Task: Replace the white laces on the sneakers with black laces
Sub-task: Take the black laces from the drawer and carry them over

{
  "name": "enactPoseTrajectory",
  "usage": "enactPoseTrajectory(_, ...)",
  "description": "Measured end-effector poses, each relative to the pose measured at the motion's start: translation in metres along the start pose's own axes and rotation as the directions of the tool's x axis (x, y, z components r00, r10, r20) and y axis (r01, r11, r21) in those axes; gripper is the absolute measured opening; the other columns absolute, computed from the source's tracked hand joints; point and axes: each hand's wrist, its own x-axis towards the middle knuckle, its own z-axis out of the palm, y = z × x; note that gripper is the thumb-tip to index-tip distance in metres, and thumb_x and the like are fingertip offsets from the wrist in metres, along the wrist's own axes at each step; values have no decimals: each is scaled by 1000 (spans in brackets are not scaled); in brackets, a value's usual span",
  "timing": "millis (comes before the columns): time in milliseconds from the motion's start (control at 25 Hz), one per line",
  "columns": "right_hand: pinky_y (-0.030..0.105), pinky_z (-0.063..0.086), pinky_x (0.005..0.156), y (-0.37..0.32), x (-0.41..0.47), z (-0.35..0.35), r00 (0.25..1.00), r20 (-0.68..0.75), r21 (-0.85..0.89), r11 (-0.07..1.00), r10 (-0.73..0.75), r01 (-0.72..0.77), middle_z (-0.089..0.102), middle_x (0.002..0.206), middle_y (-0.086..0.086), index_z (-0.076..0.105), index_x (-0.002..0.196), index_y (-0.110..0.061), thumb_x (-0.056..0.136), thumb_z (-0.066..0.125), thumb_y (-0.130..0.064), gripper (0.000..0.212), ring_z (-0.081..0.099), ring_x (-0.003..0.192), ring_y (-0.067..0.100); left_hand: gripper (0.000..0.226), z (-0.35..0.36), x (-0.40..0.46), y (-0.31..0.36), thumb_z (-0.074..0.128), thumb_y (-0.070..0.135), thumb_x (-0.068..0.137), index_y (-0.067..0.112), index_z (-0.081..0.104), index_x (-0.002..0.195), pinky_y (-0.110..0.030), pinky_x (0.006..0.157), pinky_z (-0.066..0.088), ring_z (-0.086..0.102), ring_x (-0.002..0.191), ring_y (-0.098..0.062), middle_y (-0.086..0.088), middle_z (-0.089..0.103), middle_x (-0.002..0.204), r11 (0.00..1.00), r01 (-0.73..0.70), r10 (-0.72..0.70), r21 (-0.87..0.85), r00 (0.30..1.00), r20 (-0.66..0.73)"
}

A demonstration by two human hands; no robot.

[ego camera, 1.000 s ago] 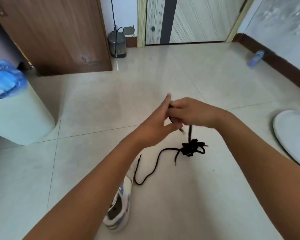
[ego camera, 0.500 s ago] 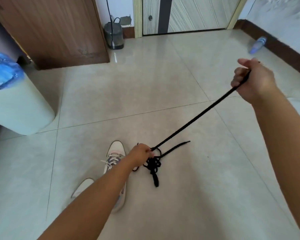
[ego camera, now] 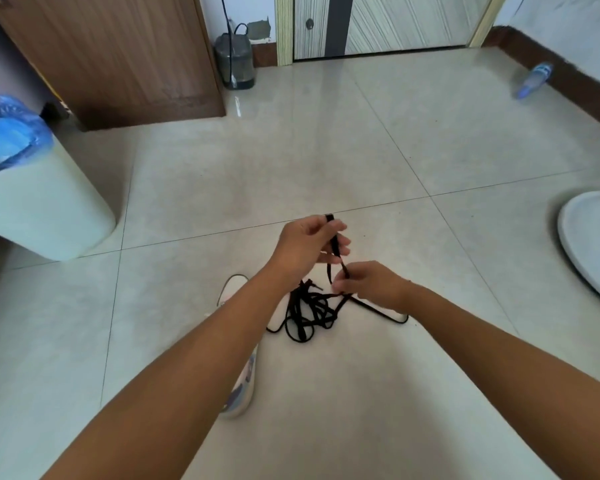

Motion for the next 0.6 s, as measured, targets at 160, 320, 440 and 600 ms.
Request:
enactPoseTrajectory(160, 25, 48, 58, 12, 12, -47, 935, -336, 173, 983, 118, -61, 65, 69, 10, 62, 89, -3, 91, 58, -12, 9, 61, 67, 22, 15, -35, 20, -2, 58, 25, 93, 10, 59, 96, -29, 74, 55, 56, 86, -18, -7, 55, 89, 963, 46, -13, 264, 992, -123)
enactPoseTrajectory(320, 32, 43, 80, 33, 34, -65, 851, -525, -350, 910, 7, -224, 65, 110, 14, 61, 111, -6, 91, 55, -16, 23, 58, 102, 29, 33, -99, 2, -38, 58, 29, 92, 10, 58, 119, -28, 85, 42, 56, 100, -21, -8, 58, 111, 592, 189, -159, 783, 980, -117)
enactPoseTrajectory(440, 31, 40, 95, 45, 51, -1, 993, -93, -615, 780, 71, -113, 47, 134, 13, 44, 136, -15, 90, 60, -21, 49, 48, 120, 28, 51, -133, -35, -79, 57, 31, 92, 15, 41, 138, -27, 94, 38, 48, 120, -25, -11, 44, 136, 370, 200, -297, 907, 951, -89)
enactPoseTrajectory(600, 45, 41, 101, 63, 63, 84, 994, 38, -804, 594, 101, -29, 15, 148, 12, 20, 145, -33, 86, 63, -29, 73, 31, 131, 35, 77, -141, -82, -120, 60, 38, 89, 23, 14, 149, -31, 96, 40, 47, 116, -30, -12, 32, 134, 323, 200, -317, 925, 944, -93)
